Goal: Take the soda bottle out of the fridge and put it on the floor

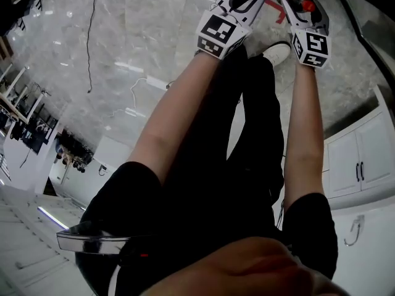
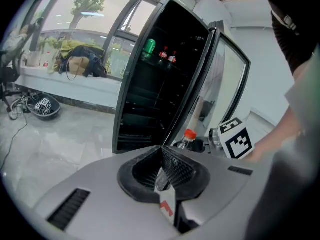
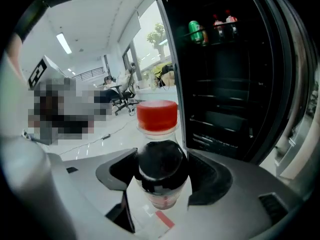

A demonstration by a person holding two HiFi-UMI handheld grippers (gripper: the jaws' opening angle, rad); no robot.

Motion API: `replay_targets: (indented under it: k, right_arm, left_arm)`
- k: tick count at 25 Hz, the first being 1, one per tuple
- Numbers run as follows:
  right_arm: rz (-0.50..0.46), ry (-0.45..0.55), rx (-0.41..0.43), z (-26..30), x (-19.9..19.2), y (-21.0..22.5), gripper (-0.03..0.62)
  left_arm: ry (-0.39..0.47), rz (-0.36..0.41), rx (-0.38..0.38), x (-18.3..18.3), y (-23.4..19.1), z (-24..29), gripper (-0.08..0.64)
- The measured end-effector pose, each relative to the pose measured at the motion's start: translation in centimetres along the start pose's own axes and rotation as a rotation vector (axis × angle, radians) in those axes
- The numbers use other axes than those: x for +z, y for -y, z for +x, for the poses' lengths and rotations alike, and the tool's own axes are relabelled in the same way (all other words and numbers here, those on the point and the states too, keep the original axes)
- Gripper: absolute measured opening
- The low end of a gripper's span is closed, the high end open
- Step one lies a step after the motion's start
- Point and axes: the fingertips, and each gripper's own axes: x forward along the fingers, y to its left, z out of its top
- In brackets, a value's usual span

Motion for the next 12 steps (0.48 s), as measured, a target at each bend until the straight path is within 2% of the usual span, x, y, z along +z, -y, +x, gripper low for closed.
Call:
replay_targets:
  k: [6, 12]
  right_arm:
    - [-0.021, -0.122, 0.016, 5.6, -9.4, -0.3, 0.313]
    - [-0.034, -0.202, 0.007, 9.8, -16.1, 0.1, 0.313]
  left_arm:
    - [-0.052, -0.033, -0.014, -6.3, -3.1, 2.7, 0.005]
    - [-0.087, -0.029, -0.051, -10.5, -4.4, 4.2, 0.005]
